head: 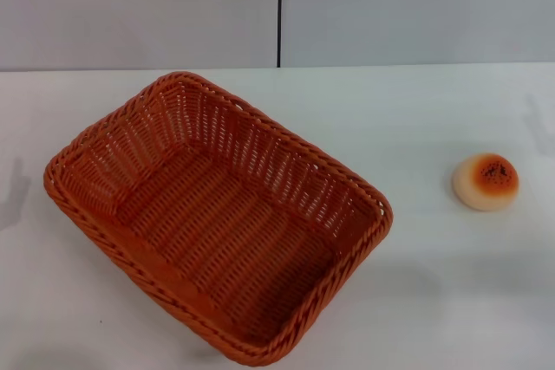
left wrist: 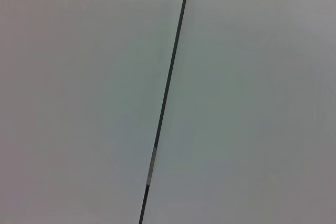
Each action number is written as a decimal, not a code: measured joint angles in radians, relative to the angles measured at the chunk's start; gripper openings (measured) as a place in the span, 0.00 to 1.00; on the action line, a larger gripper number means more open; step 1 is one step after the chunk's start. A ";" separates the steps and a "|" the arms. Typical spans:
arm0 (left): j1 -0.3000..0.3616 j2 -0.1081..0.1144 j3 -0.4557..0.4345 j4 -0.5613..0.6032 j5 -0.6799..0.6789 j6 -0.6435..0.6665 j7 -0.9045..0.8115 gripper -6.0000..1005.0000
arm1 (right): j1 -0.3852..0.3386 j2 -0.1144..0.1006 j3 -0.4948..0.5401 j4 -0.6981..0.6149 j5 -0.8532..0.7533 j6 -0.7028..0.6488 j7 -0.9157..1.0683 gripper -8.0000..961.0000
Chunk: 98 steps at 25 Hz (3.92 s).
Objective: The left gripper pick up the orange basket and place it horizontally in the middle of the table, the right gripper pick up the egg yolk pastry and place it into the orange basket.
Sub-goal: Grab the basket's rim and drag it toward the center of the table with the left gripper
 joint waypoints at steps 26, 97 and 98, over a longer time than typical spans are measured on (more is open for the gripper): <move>-0.065 0.009 0.530 0.755 0.005 -0.019 -0.901 0.78 | -0.008 0.004 0.000 0.026 -0.001 -0.010 0.006 0.65; -0.516 -0.008 1.346 1.364 1.225 -0.013 -2.001 0.78 | 0.018 0.002 0.008 0.034 0.006 0.016 0.018 0.61; -0.516 -0.008 1.346 1.364 1.225 -0.013 -2.001 0.78 | 0.018 0.002 0.008 0.034 0.006 0.016 0.018 0.61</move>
